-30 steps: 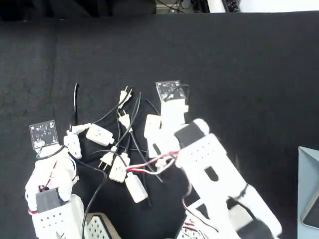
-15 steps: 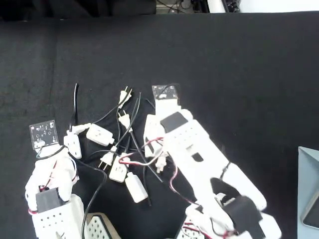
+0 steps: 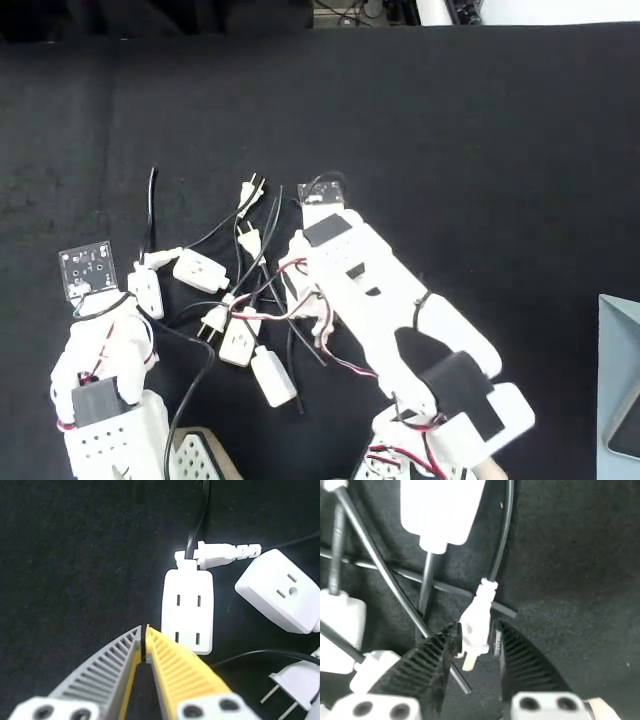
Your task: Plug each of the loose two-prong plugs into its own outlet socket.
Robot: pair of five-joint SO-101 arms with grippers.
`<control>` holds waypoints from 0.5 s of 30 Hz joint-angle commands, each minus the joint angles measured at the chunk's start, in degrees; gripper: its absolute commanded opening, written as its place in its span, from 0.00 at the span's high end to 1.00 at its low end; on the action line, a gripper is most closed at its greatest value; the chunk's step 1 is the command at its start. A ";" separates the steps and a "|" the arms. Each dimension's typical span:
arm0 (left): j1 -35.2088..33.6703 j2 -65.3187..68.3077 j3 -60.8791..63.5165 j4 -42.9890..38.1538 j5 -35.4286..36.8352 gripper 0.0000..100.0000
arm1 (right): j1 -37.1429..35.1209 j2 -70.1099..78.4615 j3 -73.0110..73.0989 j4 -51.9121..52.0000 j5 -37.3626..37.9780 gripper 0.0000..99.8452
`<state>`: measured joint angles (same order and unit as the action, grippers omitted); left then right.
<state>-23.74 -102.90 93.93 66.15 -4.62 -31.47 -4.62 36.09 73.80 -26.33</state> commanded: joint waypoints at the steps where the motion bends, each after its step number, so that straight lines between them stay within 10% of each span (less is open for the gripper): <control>1: -0.31 -0.09 -0.22 -0.88 0.09 0.97 | -0.62 0.75 -2.59 2.64 -0.88 0.89; 15: -0.31 -0.09 -0.22 -0.88 0.09 0.97 | -0.70 6.99 -6.20 1.41 -3.96 0.99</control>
<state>-23.74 -102.90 93.93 66.15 -4.62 -31.65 2.15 33.89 75.03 -29.32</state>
